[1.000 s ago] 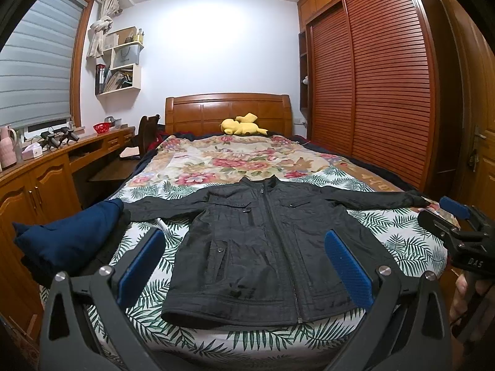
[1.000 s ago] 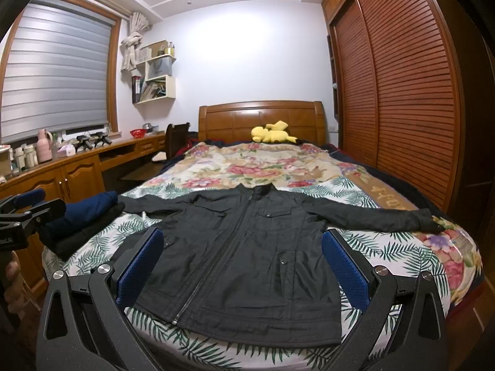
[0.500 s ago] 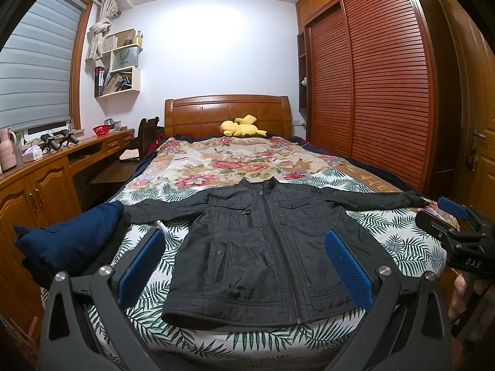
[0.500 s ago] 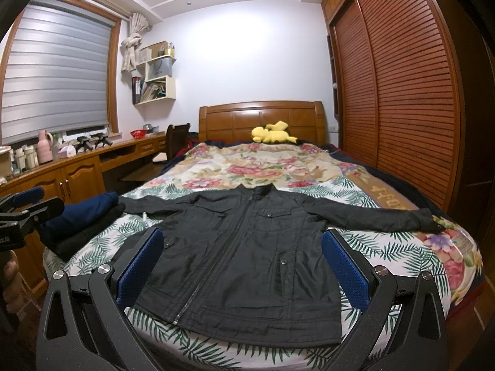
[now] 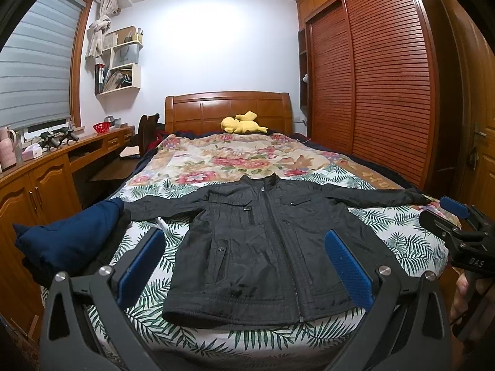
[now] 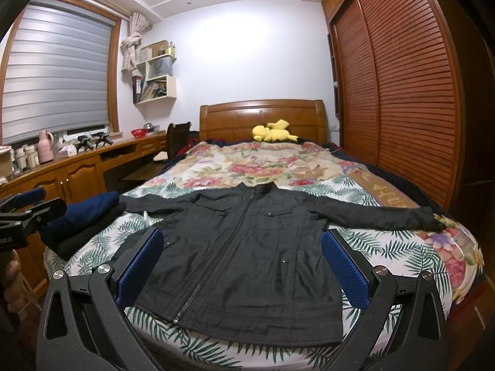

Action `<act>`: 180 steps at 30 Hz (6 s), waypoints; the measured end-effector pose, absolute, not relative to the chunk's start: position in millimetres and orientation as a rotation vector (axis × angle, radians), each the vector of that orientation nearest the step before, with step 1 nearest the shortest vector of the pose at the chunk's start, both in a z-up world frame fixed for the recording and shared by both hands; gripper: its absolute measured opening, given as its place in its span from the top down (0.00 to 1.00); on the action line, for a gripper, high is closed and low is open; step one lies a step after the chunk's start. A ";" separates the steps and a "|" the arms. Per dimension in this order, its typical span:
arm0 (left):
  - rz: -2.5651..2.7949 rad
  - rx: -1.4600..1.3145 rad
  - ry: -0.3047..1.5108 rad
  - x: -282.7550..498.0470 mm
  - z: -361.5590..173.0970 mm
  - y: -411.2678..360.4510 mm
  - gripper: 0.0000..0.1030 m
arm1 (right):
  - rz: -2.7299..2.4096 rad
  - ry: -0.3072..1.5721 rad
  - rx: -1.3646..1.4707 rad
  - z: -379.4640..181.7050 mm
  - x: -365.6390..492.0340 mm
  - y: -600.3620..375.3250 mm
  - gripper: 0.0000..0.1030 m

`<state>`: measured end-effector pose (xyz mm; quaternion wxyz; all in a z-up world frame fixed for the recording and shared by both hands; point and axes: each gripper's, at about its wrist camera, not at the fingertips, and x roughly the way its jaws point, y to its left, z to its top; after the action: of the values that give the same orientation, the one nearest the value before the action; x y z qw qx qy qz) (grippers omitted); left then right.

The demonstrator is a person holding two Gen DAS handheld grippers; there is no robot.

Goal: Fold large clothes

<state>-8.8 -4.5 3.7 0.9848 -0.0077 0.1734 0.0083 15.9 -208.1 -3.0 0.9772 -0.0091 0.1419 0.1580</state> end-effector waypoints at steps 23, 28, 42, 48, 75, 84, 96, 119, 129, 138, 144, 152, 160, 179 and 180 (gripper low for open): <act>0.108 -0.054 0.513 55.9 -68.7 43.7 0.00 | 0.363 0.399 -0.029 -56.3 87.0 -184.7 0.00; 0.135 -0.054 0.551 71.5 -88.1 58.7 0.00 | 0.368 0.421 -0.042 -72.9 112.0 -177.7 0.00; 0.215 -0.083 0.626 118.9 -117.5 111.7 0.00 | 0.442 0.461 -0.087 -105.1 191.6 -136.6 0.00; 0.217 -0.074 0.648 138.6 -120.6 139.8 0.00 | 0.513 0.485 -0.099 -108.3 238.4 -102.2 0.00; 0.060 -0.275 0.838 388.8 -180.9 232.5 0.00 | 0.640 0.653 -0.113 -160.7 325.6 -64.5 0.00; 0.106 -0.481 0.840 408.1 -201.7 274.0 0.30 | 0.618 0.654 -0.109 -161.0 326.7 -65.4 0.00; 0.189 -0.464 0.824 423.2 -198.3 289.0 0.65 | 0.619 0.655 -0.115 -162.2 326.6 -64.4 0.00; 0.055 -0.077 0.699 443.8 -96.0 167.4 1.00 | 0.614 0.623 -0.129 -157.7 320.5 -66.2 0.00; -0.076 0.095 0.788 417.1 -97.7 91.1 1.00 | 0.546 0.606 -0.142 -141.7 318.7 -98.1 0.00; -0.061 0.091 0.798 377.6 -98.2 112.4 0.70 | 0.543 0.624 -0.172 -151.5 318.7 -94.6 0.00; -0.015 0.125 0.742 349.7 -75.2 140.9 0.60 | 0.548 0.614 -0.205 -153.4 317.6 -84.6 0.00; 0.091 0.022 0.808 355.9 -115.9 211.5 0.55 | 0.544 0.615 -0.211 -156.4 317.7 -82.4 0.00; 0.171 -0.119 0.876 370.3 -172.8 258.7 0.54 | 0.532 0.617 -0.228 -159.7 318.3 -78.5 0.00; 0.241 -0.156 0.877 403.3 -194.6 270.5 0.54 | 0.519 0.632 -0.235 -163.8 321.9 -75.8 0.00; 0.247 -0.145 0.869 404.7 -193.0 269.5 0.55 | 0.519 0.632 -0.236 -163.9 321.8 -75.8 0.00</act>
<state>404.7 269.5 -193.0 0.8971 -0.0699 0.4197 0.1191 321.8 -75.8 -163.9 0.9109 -0.1143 0.3063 0.2518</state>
